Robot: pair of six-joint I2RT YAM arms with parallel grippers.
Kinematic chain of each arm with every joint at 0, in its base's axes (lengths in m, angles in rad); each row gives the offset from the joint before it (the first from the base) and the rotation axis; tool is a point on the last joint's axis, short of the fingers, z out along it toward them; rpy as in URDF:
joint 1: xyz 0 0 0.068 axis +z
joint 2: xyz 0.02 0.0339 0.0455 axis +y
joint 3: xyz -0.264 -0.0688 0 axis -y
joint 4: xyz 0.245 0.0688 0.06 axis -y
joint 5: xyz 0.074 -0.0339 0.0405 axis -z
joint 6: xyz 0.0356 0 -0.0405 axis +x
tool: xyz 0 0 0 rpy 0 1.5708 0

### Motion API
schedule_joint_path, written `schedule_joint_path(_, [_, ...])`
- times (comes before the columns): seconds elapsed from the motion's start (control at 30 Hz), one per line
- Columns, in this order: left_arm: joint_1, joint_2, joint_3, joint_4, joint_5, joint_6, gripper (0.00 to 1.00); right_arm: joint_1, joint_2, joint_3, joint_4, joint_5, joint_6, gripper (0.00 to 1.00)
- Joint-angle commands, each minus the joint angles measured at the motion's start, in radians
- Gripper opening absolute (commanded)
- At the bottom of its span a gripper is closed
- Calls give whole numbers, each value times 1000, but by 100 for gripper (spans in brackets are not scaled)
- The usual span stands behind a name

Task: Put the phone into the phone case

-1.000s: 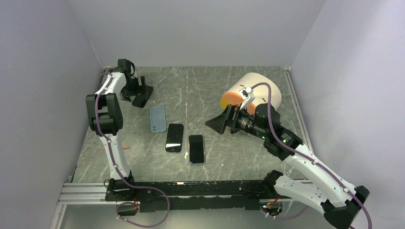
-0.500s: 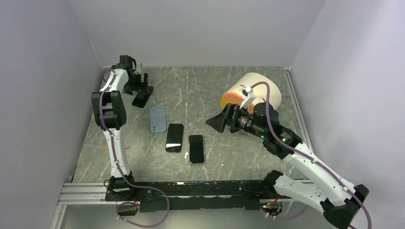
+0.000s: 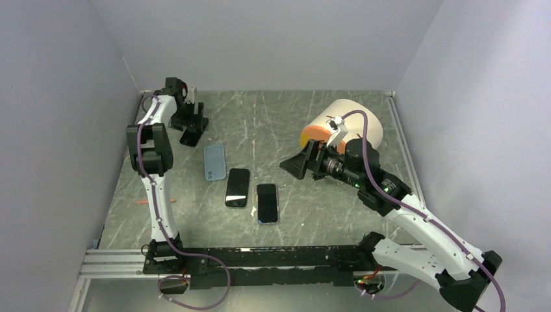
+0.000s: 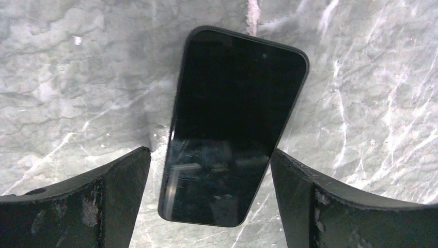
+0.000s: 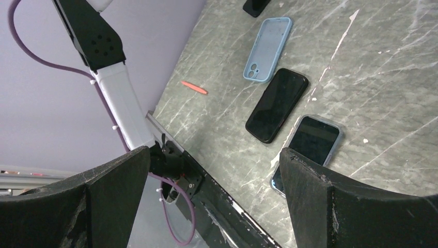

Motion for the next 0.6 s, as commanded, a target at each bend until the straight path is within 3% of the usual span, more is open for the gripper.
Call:
schedule_joint_path(0.0, [-16,-1,-38,-10,6,45,90,3,-14,23,34,9,5,98])
schedule_joint_path(0.23, [-41,-30,-99,-1,-43,62,91,3,-24,13,44,8,8,98])
schedule_joint_path(0.4, [-52,-20,-101,1,-52,65,84,3,-27,12,39,6,9,98])
schedule_joint_path(0.57, [-58,-14,-61,-25,-57,58,61,3,-44,-14,58,23,3,98])
